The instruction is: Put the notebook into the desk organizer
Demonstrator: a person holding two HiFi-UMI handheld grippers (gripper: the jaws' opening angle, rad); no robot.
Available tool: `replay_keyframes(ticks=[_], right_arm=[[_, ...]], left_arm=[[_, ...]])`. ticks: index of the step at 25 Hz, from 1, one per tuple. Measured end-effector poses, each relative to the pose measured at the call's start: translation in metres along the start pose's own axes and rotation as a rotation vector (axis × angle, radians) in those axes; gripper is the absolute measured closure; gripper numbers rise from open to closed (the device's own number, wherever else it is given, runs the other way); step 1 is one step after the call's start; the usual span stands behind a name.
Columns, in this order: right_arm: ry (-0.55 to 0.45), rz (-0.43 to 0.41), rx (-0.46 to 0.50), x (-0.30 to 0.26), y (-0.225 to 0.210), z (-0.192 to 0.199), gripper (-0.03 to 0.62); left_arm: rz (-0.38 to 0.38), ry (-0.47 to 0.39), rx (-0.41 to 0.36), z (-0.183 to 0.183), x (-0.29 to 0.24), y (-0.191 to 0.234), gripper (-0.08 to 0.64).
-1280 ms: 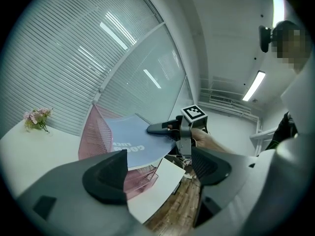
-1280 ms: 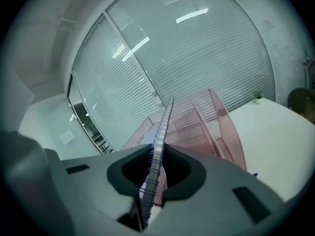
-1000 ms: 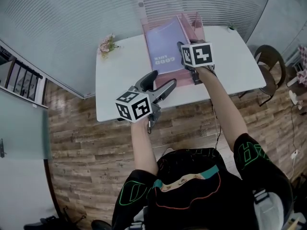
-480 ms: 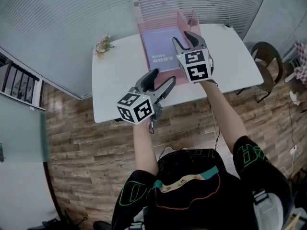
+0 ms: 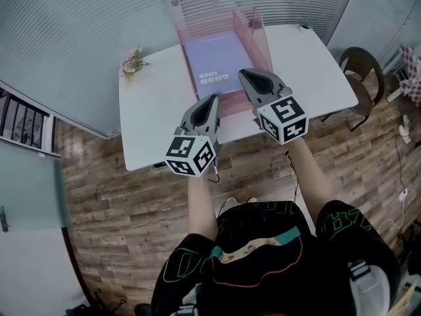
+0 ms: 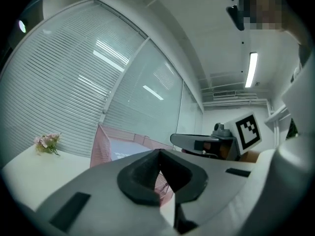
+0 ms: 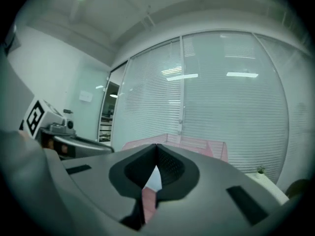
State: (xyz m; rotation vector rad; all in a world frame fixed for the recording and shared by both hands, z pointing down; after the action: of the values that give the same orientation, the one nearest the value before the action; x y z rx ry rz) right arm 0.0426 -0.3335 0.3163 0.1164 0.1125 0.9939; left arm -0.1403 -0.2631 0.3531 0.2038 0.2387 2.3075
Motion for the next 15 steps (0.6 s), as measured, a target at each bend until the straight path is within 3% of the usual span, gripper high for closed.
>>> replay_keyframes(ticks=[3, 7, 15], right_arm=[[0.024, -0.090, 0.050, 0.009, 0.014, 0.016, 0.590], [0.078, -0.121, 0.107, 0.009, 0.030, 0.035, 0.590], [0.153, -0.017, 0.133, -0.008, 0.035, 0.059, 0.589]], left_arm=[[-0.023, 0.017, -0.008, 0.005, 0.000, -0.001, 0.568], [-0.047, 0.023, 0.004, 0.011, 0.003, 0.001, 0.568], [-0.081, 0.038, 0.014, 0.019, 0.011, 0.002, 0.568]])
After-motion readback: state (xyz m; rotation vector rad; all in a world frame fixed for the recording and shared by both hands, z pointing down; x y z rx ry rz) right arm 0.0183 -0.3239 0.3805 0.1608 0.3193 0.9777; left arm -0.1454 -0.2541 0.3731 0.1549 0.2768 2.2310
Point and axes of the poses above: the fingertips, and each gripper's own axes: x backward along the fingers, y to its left, z out of its underside, the point moved 10 cm from there along x, backward along the fingers, and after that the axes turned 14 degrees about z, right-handed, at the moved point
